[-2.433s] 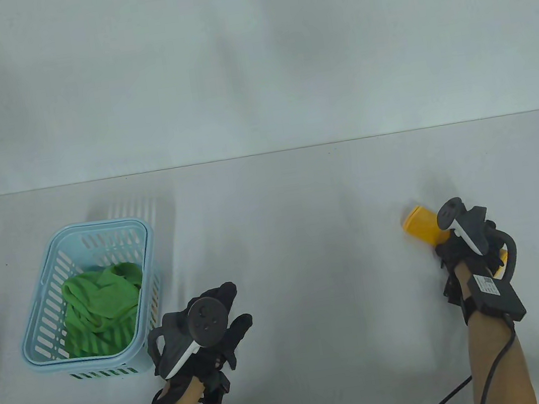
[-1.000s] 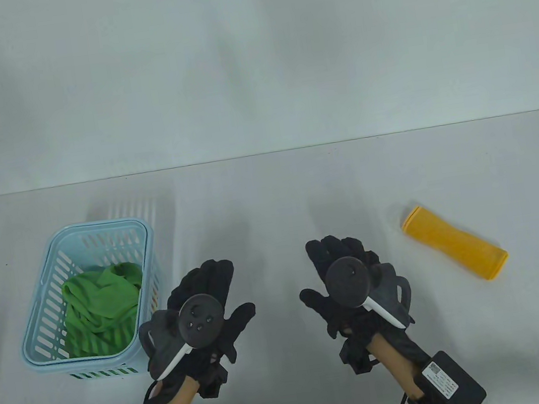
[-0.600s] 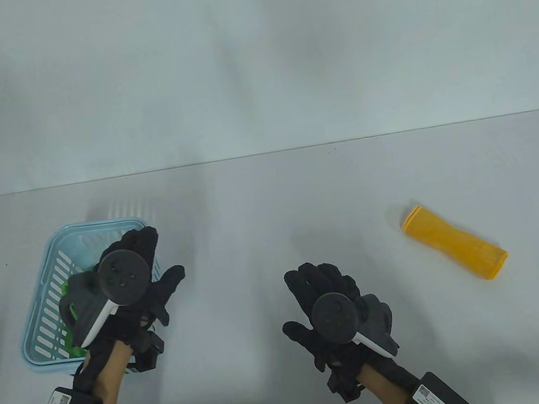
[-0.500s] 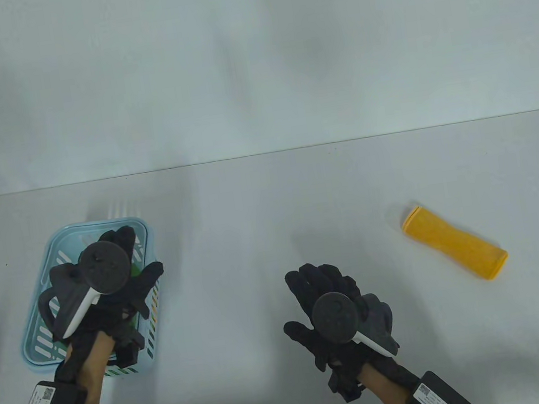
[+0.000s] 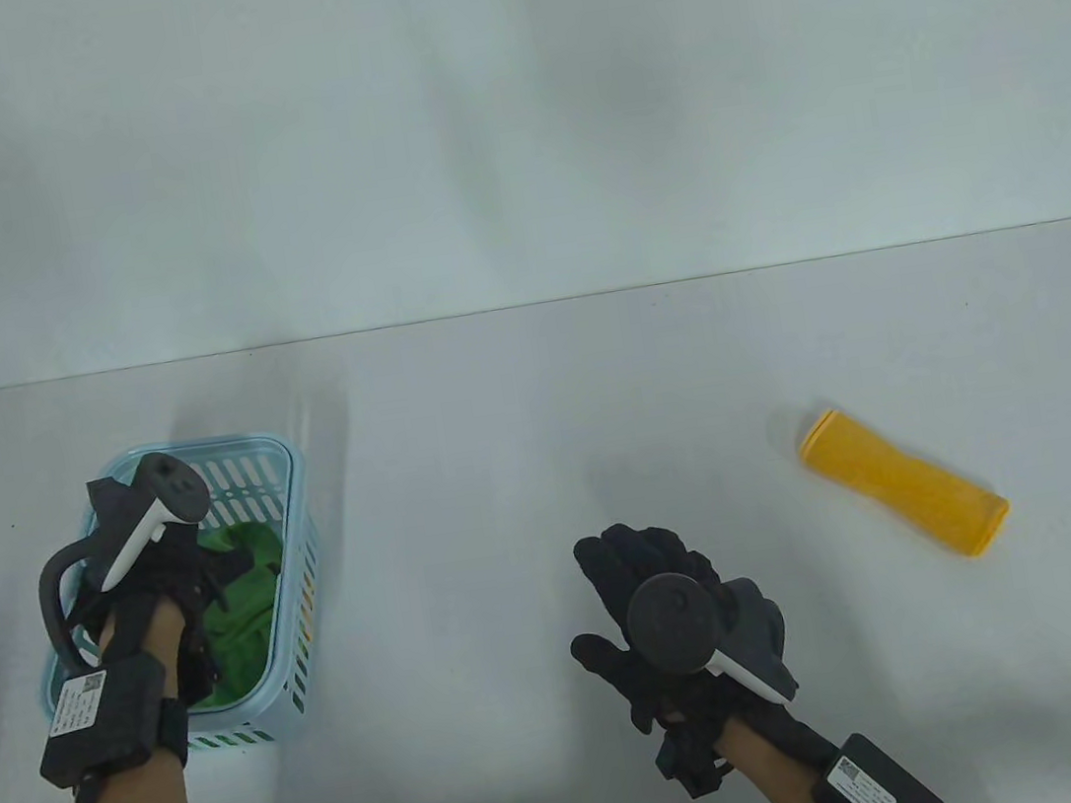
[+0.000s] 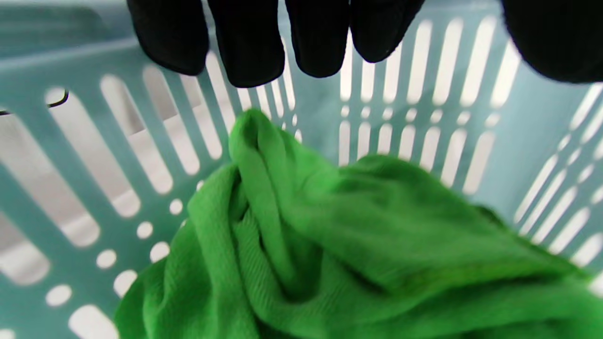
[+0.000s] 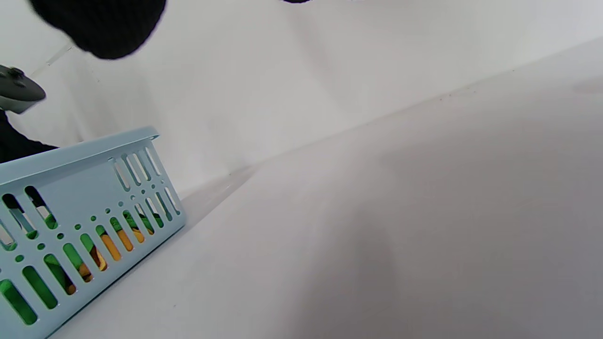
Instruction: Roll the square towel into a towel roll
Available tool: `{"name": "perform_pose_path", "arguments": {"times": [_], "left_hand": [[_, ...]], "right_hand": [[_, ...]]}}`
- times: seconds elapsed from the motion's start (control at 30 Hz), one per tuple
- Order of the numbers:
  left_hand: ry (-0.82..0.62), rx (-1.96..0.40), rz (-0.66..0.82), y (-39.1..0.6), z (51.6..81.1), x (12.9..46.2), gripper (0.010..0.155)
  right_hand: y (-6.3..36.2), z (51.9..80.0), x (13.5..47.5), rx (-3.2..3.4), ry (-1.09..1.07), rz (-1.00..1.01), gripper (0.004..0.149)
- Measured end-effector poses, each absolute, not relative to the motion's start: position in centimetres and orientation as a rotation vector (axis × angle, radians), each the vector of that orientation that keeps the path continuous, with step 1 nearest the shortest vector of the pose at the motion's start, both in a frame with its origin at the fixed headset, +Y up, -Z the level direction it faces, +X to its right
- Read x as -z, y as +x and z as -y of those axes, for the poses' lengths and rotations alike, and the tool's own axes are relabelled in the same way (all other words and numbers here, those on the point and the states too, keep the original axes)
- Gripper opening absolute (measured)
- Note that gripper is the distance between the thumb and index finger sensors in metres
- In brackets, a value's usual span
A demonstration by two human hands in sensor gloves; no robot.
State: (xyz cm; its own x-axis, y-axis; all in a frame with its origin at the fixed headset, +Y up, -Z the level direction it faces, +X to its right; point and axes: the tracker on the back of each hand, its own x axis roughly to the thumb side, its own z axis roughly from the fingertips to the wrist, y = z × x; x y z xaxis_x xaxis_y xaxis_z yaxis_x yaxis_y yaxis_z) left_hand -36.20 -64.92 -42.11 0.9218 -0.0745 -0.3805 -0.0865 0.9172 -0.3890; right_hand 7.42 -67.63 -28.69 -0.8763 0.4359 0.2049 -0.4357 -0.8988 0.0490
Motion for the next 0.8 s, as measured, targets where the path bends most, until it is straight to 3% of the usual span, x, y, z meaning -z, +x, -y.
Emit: {"name": "perform_pose_path", "arguments": {"times": [0.23, 0.5, 0.8], "left_hand": [[-0.54, 0.071, -0.396, -35.0, 68.7, 43.2, 0.097], [-0.555, 0.139, -0.376, -34.0, 70.7, 43.7, 0.098], [-0.536, 0.172, -0.356, -33.5, 71.4, 44.1, 0.083]], "right_hand": [[7.8, 67.8, 29.0, -2.662, 0.274, -0.02, 0.082], [7.8, 67.7, 28.9, -2.668, 0.264, -0.032, 0.082], [7.8, 67.7, 29.0, -2.673, 0.253, -0.042, 0.081]]}}
